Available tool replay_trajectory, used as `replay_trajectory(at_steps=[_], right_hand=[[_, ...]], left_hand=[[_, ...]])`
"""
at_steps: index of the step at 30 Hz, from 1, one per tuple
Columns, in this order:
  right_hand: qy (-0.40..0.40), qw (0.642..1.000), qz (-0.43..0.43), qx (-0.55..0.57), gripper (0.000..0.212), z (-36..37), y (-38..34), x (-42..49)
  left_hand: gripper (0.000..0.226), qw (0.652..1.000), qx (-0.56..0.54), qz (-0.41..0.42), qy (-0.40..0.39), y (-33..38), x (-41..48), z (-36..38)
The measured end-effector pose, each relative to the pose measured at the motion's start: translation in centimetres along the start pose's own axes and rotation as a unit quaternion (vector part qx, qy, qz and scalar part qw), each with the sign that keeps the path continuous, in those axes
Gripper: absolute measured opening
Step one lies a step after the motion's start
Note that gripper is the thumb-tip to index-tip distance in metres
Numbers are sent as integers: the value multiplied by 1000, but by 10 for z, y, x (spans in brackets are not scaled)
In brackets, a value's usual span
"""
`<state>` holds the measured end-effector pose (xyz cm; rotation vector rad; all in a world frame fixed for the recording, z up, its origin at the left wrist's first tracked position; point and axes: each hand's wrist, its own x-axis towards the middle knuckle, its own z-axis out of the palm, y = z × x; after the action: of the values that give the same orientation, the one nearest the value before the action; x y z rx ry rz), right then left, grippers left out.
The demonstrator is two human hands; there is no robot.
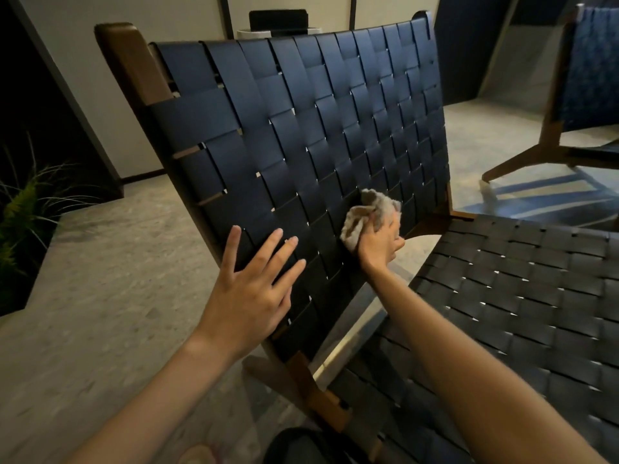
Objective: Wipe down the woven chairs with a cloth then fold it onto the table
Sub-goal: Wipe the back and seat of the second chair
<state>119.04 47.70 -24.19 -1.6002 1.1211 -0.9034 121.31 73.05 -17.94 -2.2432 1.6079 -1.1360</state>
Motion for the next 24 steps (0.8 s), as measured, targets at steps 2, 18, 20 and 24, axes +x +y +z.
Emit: replay_trajectory(at_steps=[2,18,20,24], right_hand=[[-15,998,-63,17,64,4,8,-45],[13,999,-48,-1,60,15,41,-168],[26,1000,-5,-8,59,17,41,-140],[31,999,12,-19,56,10,41,-76]], left_hand=[[39,1000,2,10,0,2,0,1],[35,1000,-8,17,14,2,3,-3],[36,1000,-11,18,13,1,2,-3],[39,1000,-12,16,9,1,2,-2]])
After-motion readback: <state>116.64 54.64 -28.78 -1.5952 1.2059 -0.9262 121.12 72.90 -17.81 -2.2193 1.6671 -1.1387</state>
